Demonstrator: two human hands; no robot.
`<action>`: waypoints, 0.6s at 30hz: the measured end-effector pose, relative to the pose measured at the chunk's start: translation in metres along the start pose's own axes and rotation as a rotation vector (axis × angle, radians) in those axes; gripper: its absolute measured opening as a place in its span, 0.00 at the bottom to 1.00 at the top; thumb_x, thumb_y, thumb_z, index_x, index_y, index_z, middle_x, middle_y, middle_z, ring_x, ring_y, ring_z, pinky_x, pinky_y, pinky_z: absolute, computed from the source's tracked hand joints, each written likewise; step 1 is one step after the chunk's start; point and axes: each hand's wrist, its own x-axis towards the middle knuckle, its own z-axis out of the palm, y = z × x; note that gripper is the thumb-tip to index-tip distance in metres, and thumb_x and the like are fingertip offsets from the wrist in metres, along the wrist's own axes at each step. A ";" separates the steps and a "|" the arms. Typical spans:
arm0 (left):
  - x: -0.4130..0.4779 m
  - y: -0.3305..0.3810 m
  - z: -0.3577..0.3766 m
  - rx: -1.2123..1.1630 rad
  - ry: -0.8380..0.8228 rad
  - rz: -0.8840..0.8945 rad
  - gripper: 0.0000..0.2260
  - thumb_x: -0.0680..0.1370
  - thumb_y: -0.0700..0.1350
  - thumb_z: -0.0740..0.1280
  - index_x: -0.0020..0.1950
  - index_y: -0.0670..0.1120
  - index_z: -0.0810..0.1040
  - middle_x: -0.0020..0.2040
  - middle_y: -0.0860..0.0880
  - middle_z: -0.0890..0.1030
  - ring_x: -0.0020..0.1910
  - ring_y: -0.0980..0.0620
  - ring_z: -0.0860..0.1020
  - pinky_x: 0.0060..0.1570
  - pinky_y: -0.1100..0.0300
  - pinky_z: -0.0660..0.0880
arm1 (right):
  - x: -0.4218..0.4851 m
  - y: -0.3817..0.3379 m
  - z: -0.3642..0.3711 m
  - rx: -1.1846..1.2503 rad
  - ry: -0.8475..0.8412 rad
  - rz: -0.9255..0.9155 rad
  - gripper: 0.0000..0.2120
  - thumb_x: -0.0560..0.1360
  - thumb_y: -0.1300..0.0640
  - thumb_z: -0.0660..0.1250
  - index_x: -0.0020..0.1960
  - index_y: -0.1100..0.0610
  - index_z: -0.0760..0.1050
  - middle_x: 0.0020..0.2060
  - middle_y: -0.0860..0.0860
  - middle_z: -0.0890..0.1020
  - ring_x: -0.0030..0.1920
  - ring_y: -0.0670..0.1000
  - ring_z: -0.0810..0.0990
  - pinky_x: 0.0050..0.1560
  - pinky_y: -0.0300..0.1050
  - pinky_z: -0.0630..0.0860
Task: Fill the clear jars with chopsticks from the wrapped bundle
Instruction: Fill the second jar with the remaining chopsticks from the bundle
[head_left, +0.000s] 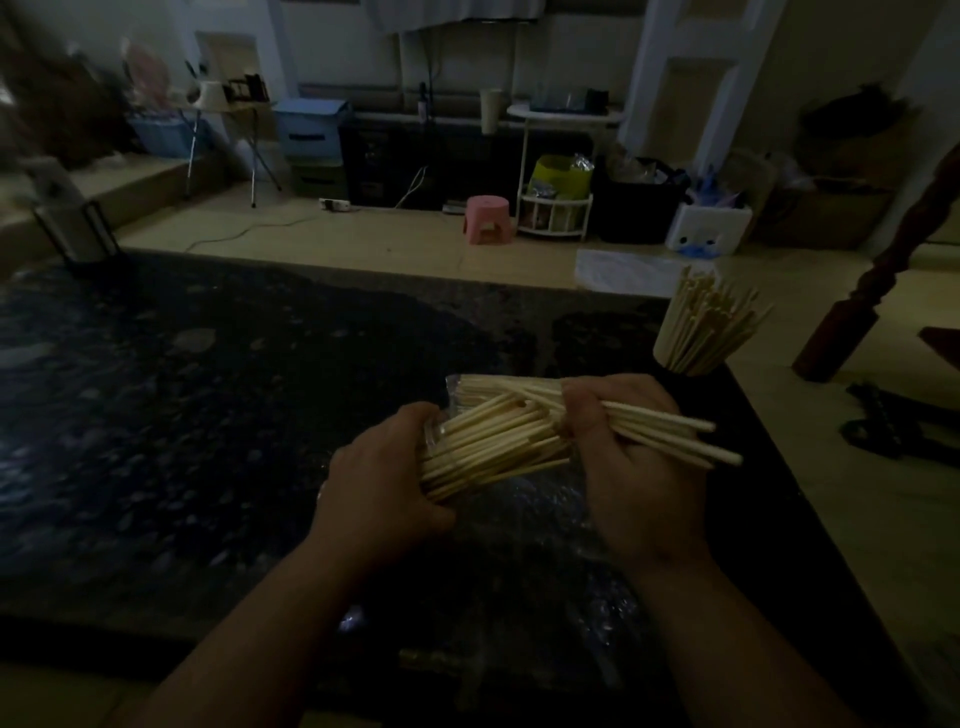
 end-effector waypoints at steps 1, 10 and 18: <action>0.000 -0.001 0.001 0.000 0.004 0.002 0.40 0.58 0.53 0.77 0.68 0.57 0.65 0.54 0.56 0.76 0.52 0.54 0.76 0.54 0.53 0.74 | 0.000 -0.002 0.002 0.040 0.006 0.055 0.07 0.78 0.49 0.61 0.44 0.43 0.76 0.41 0.47 0.79 0.45 0.38 0.78 0.48 0.30 0.71; -0.001 0.001 -0.001 0.002 -0.007 0.027 0.40 0.59 0.51 0.77 0.69 0.57 0.66 0.55 0.57 0.75 0.54 0.54 0.75 0.57 0.54 0.72 | 0.004 -0.004 0.008 0.363 0.028 0.449 0.10 0.78 0.55 0.65 0.39 0.55 0.79 0.29 0.45 0.81 0.31 0.41 0.80 0.33 0.33 0.74; -0.002 0.004 -0.003 -0.025 -0.011 0.065 0.39 0.59 0.50 0.76 0.68 0.58 0.66 0.50 0.62 0.69 0.50 0.59 0.72 0.55 0.57 0.71 | -0.001 0.007 0.012 0.266 -0.054 0.580 0.04 0.72 0.56 0.73 0.39 0.51 0.81 0.37 0.47 0.84 0.39 0.43 0.83 0.39 0.36 0.76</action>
